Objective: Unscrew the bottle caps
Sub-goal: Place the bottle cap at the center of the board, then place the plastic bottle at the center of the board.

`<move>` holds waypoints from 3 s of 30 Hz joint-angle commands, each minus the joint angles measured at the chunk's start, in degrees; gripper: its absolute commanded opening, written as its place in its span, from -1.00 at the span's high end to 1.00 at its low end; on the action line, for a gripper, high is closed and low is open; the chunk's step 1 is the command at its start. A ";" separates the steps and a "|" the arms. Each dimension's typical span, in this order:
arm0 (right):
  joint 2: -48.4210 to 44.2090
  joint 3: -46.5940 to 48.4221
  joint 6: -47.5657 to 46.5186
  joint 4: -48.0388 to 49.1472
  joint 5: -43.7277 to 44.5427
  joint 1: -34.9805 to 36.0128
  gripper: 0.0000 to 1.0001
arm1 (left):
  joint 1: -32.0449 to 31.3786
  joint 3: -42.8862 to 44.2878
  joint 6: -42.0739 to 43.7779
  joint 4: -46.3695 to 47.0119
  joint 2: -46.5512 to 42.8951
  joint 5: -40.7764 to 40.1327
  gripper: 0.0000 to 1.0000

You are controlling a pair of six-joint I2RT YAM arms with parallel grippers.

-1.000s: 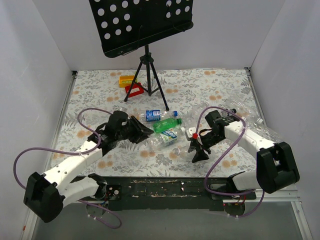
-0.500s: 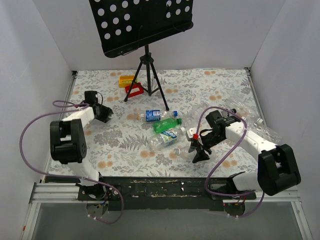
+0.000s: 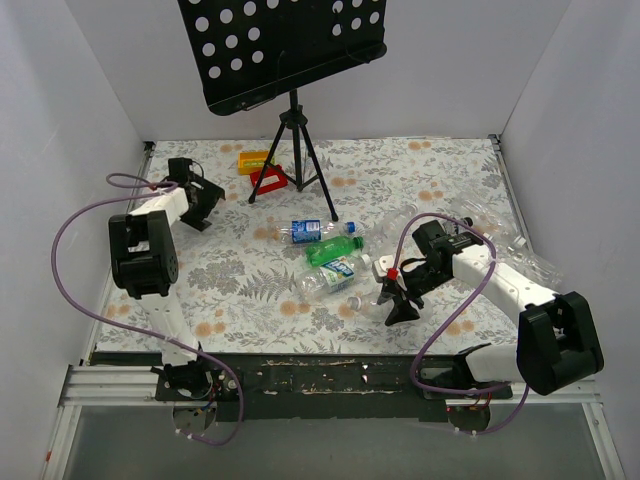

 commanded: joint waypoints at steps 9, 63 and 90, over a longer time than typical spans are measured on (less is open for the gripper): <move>0.25 1.94 1.87 -1.19 -6.46 -0.78 0.91 | 0.22 -38.47 16.13 19.07 -41.22 32.86 -0.76; 5.97 2.65 18.05 5.93 -24.13 -8.17 0.95 | -60.43 -45.74 3.04 65.33 -37.14 5.57 -0.16; 3.42 6.16 2.40 -7.69 -23.16 -12.56 -0.81 | -43.91 -35.74 12.60 10.96 -67.10 8.22 1.00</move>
